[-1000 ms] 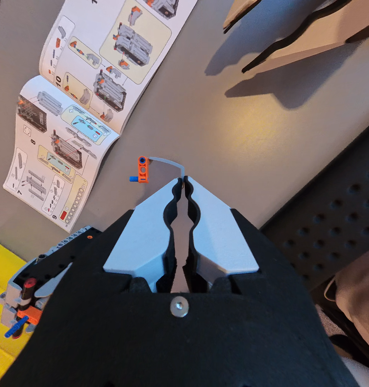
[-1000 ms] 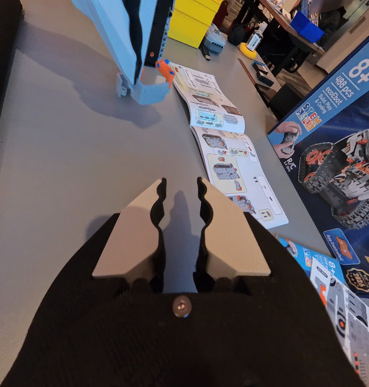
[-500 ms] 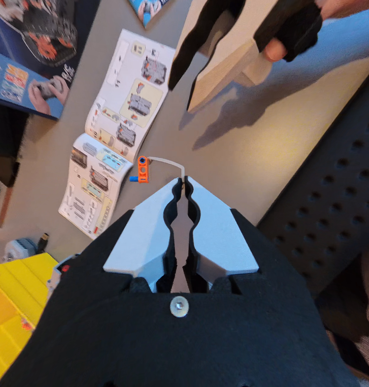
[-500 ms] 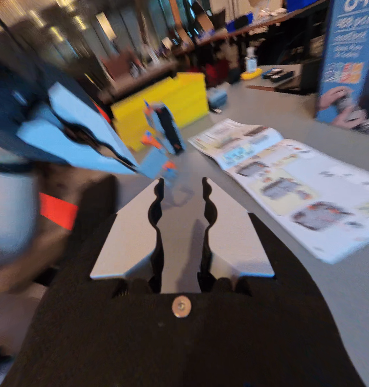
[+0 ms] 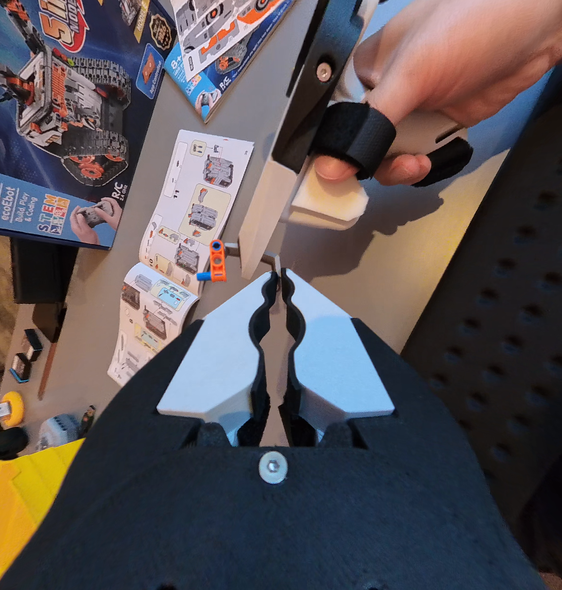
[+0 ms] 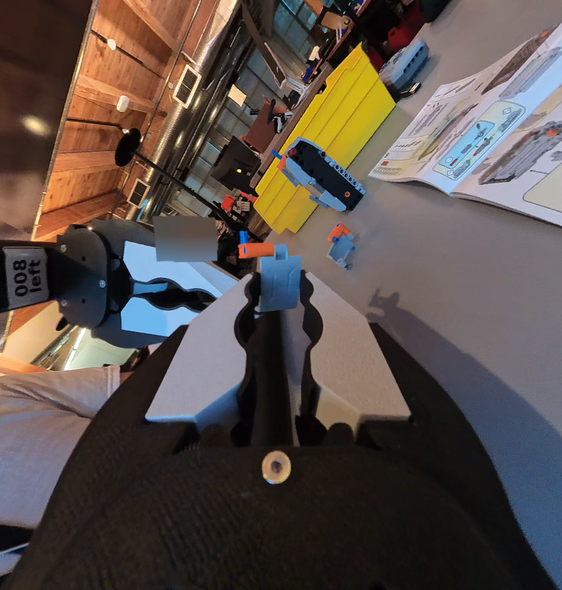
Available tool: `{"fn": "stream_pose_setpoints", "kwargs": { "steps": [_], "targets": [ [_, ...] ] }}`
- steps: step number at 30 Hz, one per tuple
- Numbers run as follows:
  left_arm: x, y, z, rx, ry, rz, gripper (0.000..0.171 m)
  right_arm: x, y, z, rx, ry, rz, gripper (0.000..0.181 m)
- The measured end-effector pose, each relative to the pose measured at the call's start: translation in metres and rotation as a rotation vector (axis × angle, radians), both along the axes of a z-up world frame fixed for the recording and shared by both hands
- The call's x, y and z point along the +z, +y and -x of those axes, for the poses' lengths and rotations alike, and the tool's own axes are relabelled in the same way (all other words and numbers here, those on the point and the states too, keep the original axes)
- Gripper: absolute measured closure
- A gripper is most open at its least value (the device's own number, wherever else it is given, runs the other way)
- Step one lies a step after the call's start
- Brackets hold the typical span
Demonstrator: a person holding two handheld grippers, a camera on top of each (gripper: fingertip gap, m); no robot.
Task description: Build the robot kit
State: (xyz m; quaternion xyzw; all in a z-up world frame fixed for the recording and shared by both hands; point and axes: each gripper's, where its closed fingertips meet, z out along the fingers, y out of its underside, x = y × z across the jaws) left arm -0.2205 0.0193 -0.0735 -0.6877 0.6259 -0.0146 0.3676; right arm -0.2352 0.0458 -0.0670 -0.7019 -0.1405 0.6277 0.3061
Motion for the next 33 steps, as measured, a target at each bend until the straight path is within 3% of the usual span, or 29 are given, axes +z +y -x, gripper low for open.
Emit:
{"fn": "stream_pose_setpoints", "kwargs": {
  "steps": [2, 5, 9, 12, 16, 22, 28, 33],
  "targets": [
    [0.003, -0.002, -0.002, 0.005, -0.048, 0.026, 0.171, 0.003, -0.001, -0.002, 0.015, 0.025, 0.004, 0.157],
    [0.017, -0.003, 0.007, 0.045, -0.151, 0.065, 0.155, 0.006, 0.006, -0.009, -0.025, 0.051, -0.001, 0.157],
    [0.063, 0.007, 0.025, 0.166, -0.474, 0.107, 0.160, 0.004, 0.012, -0.014, -0.081, -0.038, -0.109, 0.158],
    [0.067, 0.005, 0.025, 0.199, -0.541, 0.115, 0.151, 0.004, 0.005, -0.005, -0.076, -0.109, -0.192, 0.157],
    [0.078, -0.003, 0.014, 0.169, -0.658, 0.072, 0.159, -0.001, -0.006, 0.006, -0.039, -0.143, -0.208, 0.157],
    [0.062, 0.000, 0.021, 0.181, -0.540, 0.057, 0.144, -0.008, -0.005, 0.004, -0.026, -0.149, -0.154, 0.157],
    [0.075, -0.018, 0.018, 0.065, -0.798, 0.310, 0.141, -0.005, -0.011, 0.004, 0.041, -0.091, -0.091, 0.157],
    [0.058, -0.012, 0.039, 0.107, -0.749, 0.328, 0.136, 0.001, -0.018, 0.004, 0.128, 0.026, 0.039, 0.157]
  ]
}}
